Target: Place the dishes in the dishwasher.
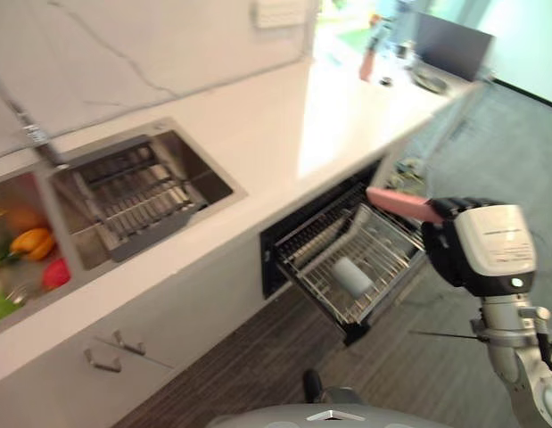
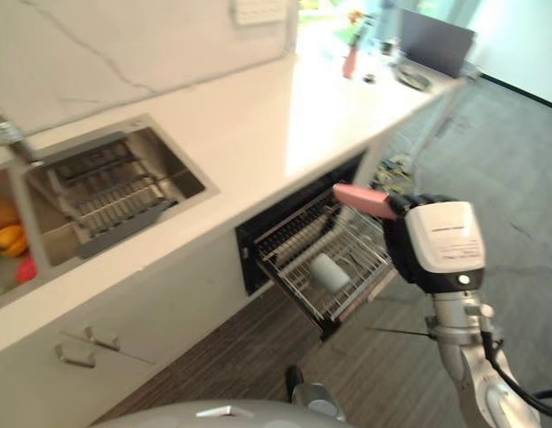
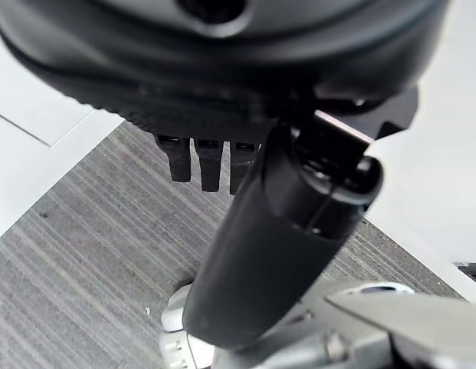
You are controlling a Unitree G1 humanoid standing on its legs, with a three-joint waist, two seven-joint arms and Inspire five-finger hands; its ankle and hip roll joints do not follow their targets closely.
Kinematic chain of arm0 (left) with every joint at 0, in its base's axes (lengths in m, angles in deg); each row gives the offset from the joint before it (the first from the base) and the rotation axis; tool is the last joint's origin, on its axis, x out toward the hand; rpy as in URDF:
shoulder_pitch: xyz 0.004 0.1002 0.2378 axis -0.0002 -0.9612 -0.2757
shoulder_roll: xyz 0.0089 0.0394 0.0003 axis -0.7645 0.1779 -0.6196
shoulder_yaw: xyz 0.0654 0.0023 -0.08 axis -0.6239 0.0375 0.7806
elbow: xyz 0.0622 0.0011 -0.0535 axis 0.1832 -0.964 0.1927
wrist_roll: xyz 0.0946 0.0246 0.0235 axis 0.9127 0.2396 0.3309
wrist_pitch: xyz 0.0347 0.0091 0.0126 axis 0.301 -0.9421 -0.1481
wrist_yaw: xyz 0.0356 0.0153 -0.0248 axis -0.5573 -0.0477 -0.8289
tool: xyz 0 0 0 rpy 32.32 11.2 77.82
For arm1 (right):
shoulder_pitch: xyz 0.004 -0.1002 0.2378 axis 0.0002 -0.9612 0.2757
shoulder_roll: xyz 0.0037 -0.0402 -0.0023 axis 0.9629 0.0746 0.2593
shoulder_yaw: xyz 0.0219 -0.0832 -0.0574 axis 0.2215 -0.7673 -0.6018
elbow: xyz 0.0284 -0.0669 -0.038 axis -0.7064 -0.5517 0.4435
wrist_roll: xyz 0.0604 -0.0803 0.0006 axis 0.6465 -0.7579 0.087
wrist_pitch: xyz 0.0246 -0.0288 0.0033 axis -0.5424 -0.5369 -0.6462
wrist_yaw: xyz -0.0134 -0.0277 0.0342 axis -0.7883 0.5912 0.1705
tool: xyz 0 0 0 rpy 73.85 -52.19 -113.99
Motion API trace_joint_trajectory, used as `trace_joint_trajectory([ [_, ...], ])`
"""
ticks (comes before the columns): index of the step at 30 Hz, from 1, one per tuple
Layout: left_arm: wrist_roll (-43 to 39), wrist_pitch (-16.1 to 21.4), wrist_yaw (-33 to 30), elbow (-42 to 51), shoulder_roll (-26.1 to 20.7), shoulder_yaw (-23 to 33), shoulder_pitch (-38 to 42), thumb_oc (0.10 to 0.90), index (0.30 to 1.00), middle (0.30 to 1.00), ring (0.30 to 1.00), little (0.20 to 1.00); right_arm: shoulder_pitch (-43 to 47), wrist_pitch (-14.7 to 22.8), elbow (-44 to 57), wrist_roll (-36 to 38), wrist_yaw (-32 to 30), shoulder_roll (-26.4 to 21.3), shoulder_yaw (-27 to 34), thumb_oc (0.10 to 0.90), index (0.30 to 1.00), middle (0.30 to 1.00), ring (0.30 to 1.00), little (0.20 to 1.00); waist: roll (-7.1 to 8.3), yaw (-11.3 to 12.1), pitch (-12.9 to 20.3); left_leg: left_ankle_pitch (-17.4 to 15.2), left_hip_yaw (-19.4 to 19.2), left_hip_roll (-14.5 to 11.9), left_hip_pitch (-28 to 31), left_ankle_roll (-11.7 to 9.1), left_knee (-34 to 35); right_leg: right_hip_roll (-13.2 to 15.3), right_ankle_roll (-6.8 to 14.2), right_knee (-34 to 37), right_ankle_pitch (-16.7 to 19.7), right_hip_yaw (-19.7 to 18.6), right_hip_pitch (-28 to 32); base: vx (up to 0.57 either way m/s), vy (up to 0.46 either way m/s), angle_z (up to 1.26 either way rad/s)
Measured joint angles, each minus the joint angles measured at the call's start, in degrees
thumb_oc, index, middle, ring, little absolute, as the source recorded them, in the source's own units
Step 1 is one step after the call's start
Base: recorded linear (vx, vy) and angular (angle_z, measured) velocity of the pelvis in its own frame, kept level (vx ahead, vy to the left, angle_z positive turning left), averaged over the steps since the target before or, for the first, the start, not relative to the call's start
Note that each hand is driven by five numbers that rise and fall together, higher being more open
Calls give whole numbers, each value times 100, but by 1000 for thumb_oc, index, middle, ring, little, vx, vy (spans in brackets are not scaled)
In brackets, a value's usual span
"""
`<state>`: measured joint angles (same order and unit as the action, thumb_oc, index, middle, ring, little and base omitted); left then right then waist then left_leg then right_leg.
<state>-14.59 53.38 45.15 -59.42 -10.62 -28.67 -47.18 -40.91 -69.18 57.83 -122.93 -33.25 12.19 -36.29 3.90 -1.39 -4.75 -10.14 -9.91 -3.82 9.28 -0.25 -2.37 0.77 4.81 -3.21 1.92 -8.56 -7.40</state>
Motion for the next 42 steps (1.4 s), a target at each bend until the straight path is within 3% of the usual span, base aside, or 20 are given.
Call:
trace_joint_trajectory([
  [2, -4, 18, 6, 65, -117, -21, -1, 800, 900, 900, 900, 900, -10, -20, -377, 0, 140, 1, -240, 400, 300, 300, 300, 300, 68, 11, 10, 108, -82, -13, -1, 43, 112, 11, 115, 42, 30, 22, -43, 22, 70, -14],
  [7, -8, 128, -13, 161, -151, -143, 141, 800, 900, 900, 900, 900, 240, 16, -1117, -3, 209, -3, -785, 400, 300, 300, 300, 300, 140, 158, 98, 365, 103, -9, 64, -38, 395, 43, 89, 201, 364, 204, -6, 17, 43, 17],
  [11, -12, 201, -20, 318, -40, -261, 210, 800, 900, 900, 900, 900, 453, 8, -1487, -2, 224, -60, -808, 400, 300, 300, 300, 300, -95, 348, 27, 437, 277, -36, -4, -96, 481, 64, -143, 743, 718, 352, 203, 12, 15, 24],
  [15, -11, 304, -23, 370, 33, -248, 273, 800, 900, 900, 900, 900, 875, 5, -1925, -13, 197, -352, -968, 400, 300, 300, 300, 300, -254, 521, -99, 471, 474, -127, -13, -154, 555, 32, -220, 890, 756, 572, 354, 1, 6, 27],
  [21, -123, 426, -35, 427, -4, -218, 360, 800, 900, 900, 900, 900, 1625, -266, -3185, -12, 75, -393, -1195, 400, 300, 300, 300, 300, -200, 778, -253, 532, 685, -185, -188, -229, 559, 25, -231, 893, 705, 795, 293, -53, -18, 20],
  [25, -125, 500, -30, 441, -138, -307, 633, 800, 900, 900, 900, 900, 2184, -452, -3916, -13, -98, -401, -1450, 400, 300, 300, 300, 300, -101, 813, -583, 579, 945, -178, -654, -272, 360, 76, -205, 890, 740, 998, -3, -127, -42, 35],
  [26, -127, 477, -37, 430, -112, -292, 621, 800, 900, 900, 900, 900, 2225, -459, -3925, -14, -99, -401, -1484, 400, 300, 300, 300, 300, -169, 932, -642, 615, 961, -194, -732, -284, 362, 60, -269, 886, 781, 1023, -25, -109, -26, 10],
  [29, -203, 651, -71, 634, -167, -563, 941, 800, 900, 900, 900, 900, 3044, -616, -4403, -8, -430, -481, -1588, 400, 300, 300, 300, 300, -238, 947, -1159, 638, 1259, -158, -1531, -326, -1, 123, -256, 885, 872, 1236, -551, -199, -31, 41],
  [31, -229, 629, -77, 617, -125, -639, 1119, 800, 900, 900, 900, 900, 3499, -708, -4611, 4, -403, -521, -1595, 400, 300, 300, 300, 300, -349, 1000, -1409, 728, 1325, -153, -1641, -390, 52, 113, -313, 882, 932, 1285, -672, -89, -11, 18],
  [34, -376, 624, -80, 605, -90, -765, 1116, 800, 900, 900, 900, 900, 3916, -710, -4687, 16, -498, -523, -1802, 400, 300, 300, 300, 300, -492, 1018, -1511, 761, 1370, -189, -1681, -417, 111, 73, -332, 885, 914, 1340, -720, -12, 1, 7],
  [39, -451, 622, -98, 609, -93, -733, 1119, 800, 900, 900, 900, 900, 3994, -712, -4548, 14, -645, -530, -1847, 400, 300, 300, 300, 300, -481, 1002, -1531, 822, 1386, -194, -1586, -435, 268, 89, -355, 884, 893, 1365, -685, 17, 29, 3],
  [40, -452, 622, -106, 613, -98, -728, 1116, 800, 900, 900, 900, 900, 4000, -725, -4547, 10, -656, -523, -1854, 439, 359, 359, 359, 359, -480, 1007, -1534, 826, 1387, -176, -1567, -426, 292, 106, -357, 886, 890, 1366, -676, 80, 99, 0],
  [41, -459, 611, -126, 636, -95, -827, 1104, 800, 900, 900, 900, 900, 4014, -798, -4547, 8, -692, -427, -1821, 800, 900, 900, 900, 900, -480, 962, -1534, 857, 1368, -154, -1500, -387, 387, 120, -356, 887, 875, 1351, -666, 72, 50, -6],
  [42, -453, 609, -131, 638, -97, -904, 1076, 800, 900, 900, 900, 900, 4011, -871, -4541, 14, -758, -290, -1800, 800, 900, 900, 900, 900, -484, 933, -1531, 907, 1339, -150, -1391, -366, 523, 122, -355, 887, 871, 1320, -637, 65, 50, -12],
])
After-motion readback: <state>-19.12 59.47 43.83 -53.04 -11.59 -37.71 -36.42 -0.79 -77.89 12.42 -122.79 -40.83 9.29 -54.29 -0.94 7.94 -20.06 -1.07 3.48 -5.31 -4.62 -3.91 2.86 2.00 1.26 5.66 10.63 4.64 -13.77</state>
